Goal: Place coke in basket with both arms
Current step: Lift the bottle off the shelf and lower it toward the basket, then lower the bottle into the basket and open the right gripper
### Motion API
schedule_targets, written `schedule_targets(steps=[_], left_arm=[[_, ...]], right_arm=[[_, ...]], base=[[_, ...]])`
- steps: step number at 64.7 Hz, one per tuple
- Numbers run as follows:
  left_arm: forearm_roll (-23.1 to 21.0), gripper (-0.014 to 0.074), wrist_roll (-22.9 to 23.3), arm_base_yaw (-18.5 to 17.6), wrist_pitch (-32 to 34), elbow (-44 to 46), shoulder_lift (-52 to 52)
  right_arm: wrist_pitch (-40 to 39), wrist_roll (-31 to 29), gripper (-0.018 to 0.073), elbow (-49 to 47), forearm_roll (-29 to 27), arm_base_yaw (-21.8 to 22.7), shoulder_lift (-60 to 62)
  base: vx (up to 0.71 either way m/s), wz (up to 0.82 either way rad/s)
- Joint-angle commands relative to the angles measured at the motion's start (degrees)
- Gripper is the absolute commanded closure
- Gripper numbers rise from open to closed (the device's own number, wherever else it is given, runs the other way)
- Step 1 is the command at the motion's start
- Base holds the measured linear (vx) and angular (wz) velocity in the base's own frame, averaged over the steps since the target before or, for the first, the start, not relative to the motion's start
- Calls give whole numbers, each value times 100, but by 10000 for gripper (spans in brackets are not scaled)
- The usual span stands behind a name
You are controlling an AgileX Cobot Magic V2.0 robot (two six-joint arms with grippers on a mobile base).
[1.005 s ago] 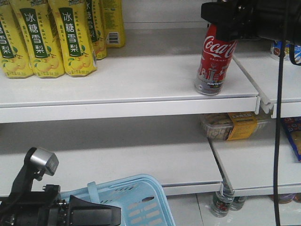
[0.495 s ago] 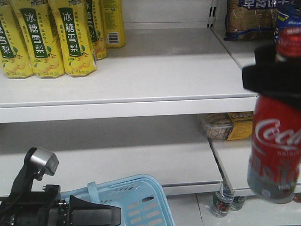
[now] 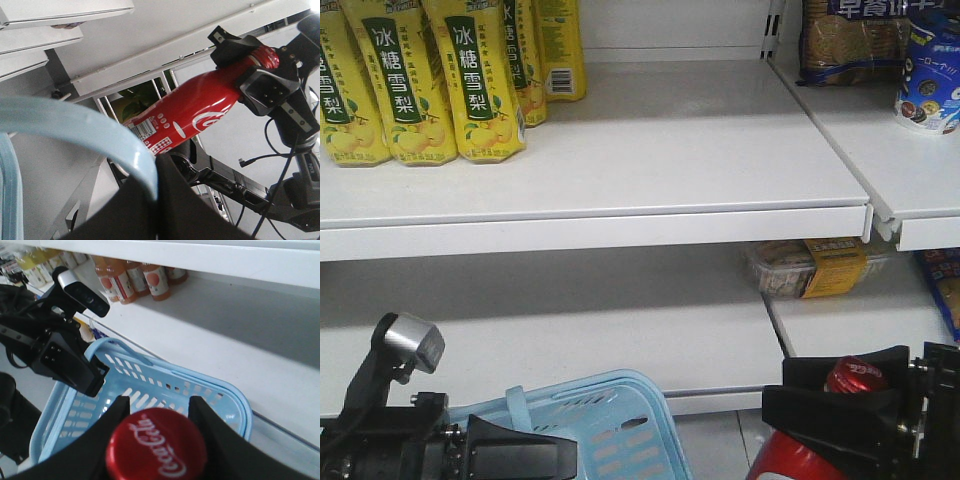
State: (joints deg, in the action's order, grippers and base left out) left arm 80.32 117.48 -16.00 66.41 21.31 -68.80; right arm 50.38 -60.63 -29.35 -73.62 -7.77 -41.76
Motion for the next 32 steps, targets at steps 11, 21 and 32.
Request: schedule_targets(steps=[11, 21, 32], left_arm=[[-422, 603, -33, -35, 1255, 123, 128], [-422, 603, -33, -35, 1255, 123, 128], [-422, 603, -33, -35, 1255, 123, 128]], right_arm=[[-13, -1173, 563, 57, -1927, 6, -809], [138, -1577, 562, 57, -2058, 6, -1441], [-37, -2252, 562, 57, -2588, -712, -2123]], base=[[0, 0], [0, 0], [0, 0]])
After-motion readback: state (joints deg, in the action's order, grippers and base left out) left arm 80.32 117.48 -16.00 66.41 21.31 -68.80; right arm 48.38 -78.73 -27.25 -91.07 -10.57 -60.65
